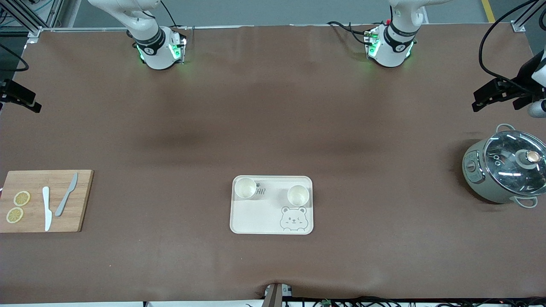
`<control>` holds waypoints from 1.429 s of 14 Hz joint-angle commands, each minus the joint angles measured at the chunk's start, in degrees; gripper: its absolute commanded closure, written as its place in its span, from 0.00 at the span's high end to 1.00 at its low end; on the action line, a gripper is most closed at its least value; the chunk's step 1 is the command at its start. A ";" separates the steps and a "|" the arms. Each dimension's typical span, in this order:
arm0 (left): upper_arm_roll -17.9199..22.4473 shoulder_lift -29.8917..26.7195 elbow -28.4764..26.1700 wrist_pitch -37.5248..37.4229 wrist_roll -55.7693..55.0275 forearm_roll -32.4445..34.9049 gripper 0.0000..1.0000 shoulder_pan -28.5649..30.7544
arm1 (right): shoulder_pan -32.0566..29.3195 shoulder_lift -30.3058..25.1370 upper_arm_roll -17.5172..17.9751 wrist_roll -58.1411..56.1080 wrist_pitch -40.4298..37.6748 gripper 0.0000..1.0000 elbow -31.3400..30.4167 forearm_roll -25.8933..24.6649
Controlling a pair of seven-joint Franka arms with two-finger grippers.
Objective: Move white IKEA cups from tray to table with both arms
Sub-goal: 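Move the left gripper over the white cup on the tray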
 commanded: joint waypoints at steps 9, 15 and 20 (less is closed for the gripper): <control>-0.90 0.83 0.40 -1.17 0.14 2.01 1.00 -0.18 | -1.42 0.19 0.68 -0.73 -0.47 1.00 0.61 1.24; -2.31 4.52 0.40 -0.91 -2.31 1.57 1.00 -2.90 | -1.42 0.19 0.68 -0.73 -0.47 1.00 0.61 1.24; -2.31 9.79 0.40 4.00 -7.40 -0.54 1.00 -8.07 | -1.42 0.19 0.60 -0.73 -0.38 1.00 0.61 1.24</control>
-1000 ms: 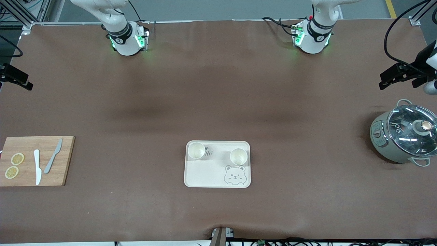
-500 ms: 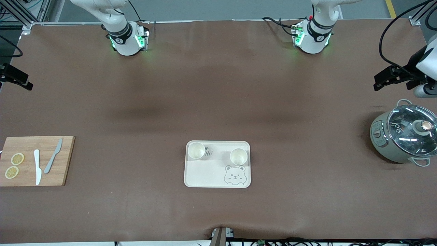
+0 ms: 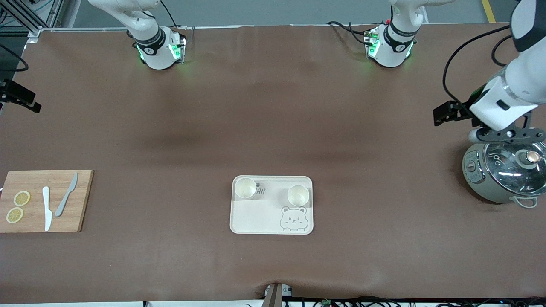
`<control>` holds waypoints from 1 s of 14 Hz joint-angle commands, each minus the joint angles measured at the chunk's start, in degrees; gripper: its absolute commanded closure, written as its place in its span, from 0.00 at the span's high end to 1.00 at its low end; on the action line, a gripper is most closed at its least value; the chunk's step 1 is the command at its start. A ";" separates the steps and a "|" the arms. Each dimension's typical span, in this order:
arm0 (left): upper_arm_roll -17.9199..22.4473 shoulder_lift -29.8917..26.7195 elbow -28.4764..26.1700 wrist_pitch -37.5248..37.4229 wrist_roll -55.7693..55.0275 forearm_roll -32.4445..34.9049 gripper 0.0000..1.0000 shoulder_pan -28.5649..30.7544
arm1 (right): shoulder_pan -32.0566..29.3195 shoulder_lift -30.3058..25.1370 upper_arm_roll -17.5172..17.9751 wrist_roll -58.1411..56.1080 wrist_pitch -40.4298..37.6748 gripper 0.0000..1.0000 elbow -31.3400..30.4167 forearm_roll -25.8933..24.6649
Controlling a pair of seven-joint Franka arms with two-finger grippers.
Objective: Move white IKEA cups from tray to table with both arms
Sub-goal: 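Move the left gripper over the white cup on the tray, then lower the left gripper and grasp the white cup on the tray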
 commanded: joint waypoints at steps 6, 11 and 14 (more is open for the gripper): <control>-0.11 11.02 1.03 12.25 -16.43 -0.03 1.00 -10.41 | -1.40 0.18 0.64 -0.73 -0.38 1.00 0.61 1.24; 0.06 21.20 4.09 25.78 -22.86 0.15 1.00 -15.25 | -1.40 0.18 0.73 -0.73 -0.38 1.00 0.61 1.24; 0.76 28.06 8.93 29.22 -25.14 1.29 1.00 -17.90 | -1.40 0.27 0.73 -0.73 -0.20 1.00 0.70 1.24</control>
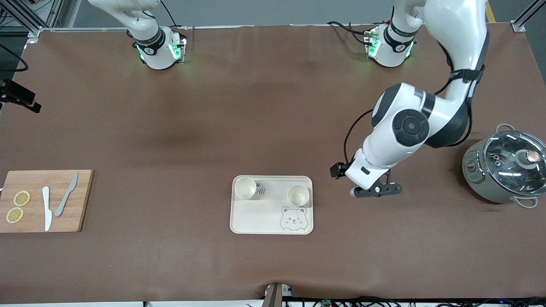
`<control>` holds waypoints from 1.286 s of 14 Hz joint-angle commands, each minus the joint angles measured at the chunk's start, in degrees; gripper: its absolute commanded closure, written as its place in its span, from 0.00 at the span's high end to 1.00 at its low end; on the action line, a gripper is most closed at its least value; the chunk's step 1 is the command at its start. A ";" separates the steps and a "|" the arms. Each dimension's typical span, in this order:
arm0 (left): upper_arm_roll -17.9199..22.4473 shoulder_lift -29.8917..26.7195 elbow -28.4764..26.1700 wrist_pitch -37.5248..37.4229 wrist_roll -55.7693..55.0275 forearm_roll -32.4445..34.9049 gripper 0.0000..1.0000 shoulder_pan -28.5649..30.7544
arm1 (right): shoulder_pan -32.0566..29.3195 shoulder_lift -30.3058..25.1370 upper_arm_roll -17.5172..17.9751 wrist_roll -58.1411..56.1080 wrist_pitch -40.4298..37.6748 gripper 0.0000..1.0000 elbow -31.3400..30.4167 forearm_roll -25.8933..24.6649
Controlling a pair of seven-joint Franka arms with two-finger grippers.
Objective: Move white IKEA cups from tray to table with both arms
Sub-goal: 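Lower the left gripper and grasp the white cup on the tray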
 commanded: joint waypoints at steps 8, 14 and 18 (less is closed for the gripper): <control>0.56 13.20 5.71 13.66 -5.97 3.22 0.90 -4.89 | -1.39 0.25 0.75 -0.73 -0.24 1.00 0.61 1.24; 0.65 16.98 5.71 19.64 -8.43 3.39 0.86 -6.38 | -1.39 0.25 0.75 -0.73 -0.06 1.00 0.70 1.24; 0.65 18.56 5.71 20.00 -7.91 3.39 0.52 -6.38 | -1.13 0.60 0.75 -0.81 0.20 1.00 0.96 1.42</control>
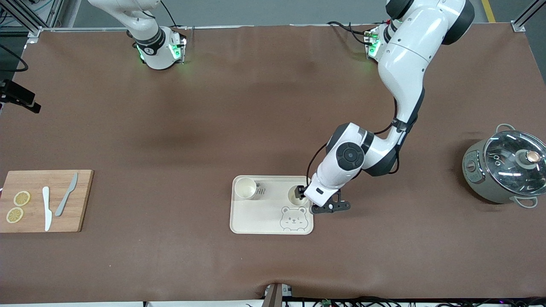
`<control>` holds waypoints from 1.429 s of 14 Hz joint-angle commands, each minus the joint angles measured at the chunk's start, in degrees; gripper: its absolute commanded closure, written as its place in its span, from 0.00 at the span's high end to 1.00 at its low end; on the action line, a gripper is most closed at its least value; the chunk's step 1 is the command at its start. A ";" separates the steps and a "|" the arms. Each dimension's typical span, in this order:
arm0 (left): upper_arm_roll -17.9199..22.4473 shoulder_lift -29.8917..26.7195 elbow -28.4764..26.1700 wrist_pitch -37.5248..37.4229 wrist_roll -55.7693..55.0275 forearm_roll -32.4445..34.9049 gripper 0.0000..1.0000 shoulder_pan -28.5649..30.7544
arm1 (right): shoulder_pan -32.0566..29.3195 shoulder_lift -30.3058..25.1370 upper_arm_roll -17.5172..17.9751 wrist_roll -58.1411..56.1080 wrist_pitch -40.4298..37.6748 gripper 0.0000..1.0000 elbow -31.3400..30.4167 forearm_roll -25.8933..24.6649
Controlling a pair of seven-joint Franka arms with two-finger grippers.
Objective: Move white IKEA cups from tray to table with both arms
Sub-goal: 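Lower the left gripper and grasp the white cup on the tray, then carry the cup toward the pot while the right gripper reaches the tray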
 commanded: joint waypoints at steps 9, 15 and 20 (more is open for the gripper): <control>0.51 0.35 1.52 1.68 -1.12 1.72 0.00 -0.87 | -0.86 1.37 0.75 -1.08 -0.06 1.00 1.14 1.56; 0.34 -7.82 0.82 -5.59 -0.51 5.93 0.00 2.20 | -1.39 3.57 0.75 -1.08 -0.15 1.00 1.14 3.49; -0.18 -18.45 -8.65 -11.25 2.48 6.03 0.00 10.36 | -1.12 9.79 0.84 -1.08 -0.59 1.00 1.48 3.84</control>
